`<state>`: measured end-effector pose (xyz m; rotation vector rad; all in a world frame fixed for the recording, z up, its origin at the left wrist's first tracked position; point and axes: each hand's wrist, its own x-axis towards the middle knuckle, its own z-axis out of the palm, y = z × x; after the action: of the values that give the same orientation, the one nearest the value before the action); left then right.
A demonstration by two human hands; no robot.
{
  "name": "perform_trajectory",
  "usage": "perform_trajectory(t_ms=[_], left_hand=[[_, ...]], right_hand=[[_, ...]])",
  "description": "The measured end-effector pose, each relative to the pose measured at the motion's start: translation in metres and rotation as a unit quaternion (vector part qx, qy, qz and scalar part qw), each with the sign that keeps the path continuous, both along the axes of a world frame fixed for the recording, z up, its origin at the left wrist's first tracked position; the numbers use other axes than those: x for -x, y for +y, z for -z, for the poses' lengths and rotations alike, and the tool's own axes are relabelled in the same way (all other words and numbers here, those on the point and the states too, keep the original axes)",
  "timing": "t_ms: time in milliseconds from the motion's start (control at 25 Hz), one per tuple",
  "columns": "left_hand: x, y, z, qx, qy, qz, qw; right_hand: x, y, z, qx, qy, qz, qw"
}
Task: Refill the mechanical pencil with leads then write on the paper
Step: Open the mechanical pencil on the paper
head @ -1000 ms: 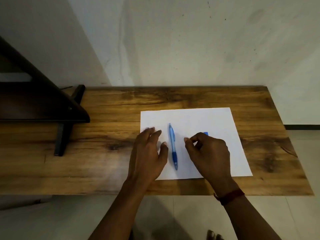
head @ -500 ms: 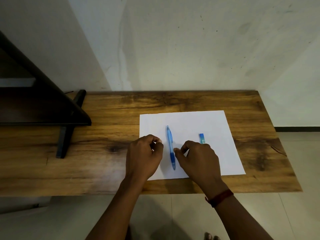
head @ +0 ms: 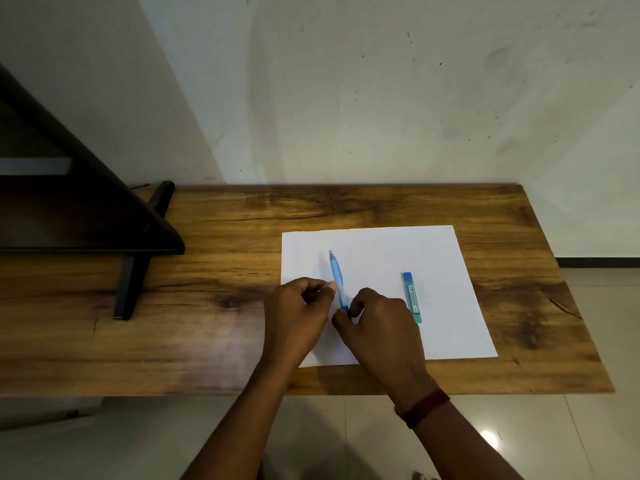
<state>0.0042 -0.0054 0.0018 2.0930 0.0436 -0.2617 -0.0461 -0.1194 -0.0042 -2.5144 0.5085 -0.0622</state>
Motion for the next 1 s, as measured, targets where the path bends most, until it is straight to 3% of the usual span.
perform_trajectory(t_ms=[120,240,400,600,1000], left_hand=[[-0.002,-0.002,-0.003,0.09,0.076,-0.042,0.992],[-0.006,0.002,-0.006,0.123,0.086,-0.051,0.987],[-0.008,0.008,-0.014,0.118,0.091,0.014,0.989],[-0.005,0.017,-0.015,0.1,0.108,0.102,0.984],[-0.011,0.047,-0.016,0.092,0.117,0.159,0.976]], right_hand=[[-0.001,0.003,-0.002,-0.04,-0.015,-0.034,0.999],[-0.002,-0.001,-0.008,-0.092,-0.045,-0.042,0.994],[-0.012,-0.013,-0.018,-0.182,-0.097,0.021,0.978],[-0.025,-0.005,-0.02,-0.258,-0.097,0.089,0.957],[-0.037,0.014,-0.006,-0.38,-0.086,0.11,0.915]])
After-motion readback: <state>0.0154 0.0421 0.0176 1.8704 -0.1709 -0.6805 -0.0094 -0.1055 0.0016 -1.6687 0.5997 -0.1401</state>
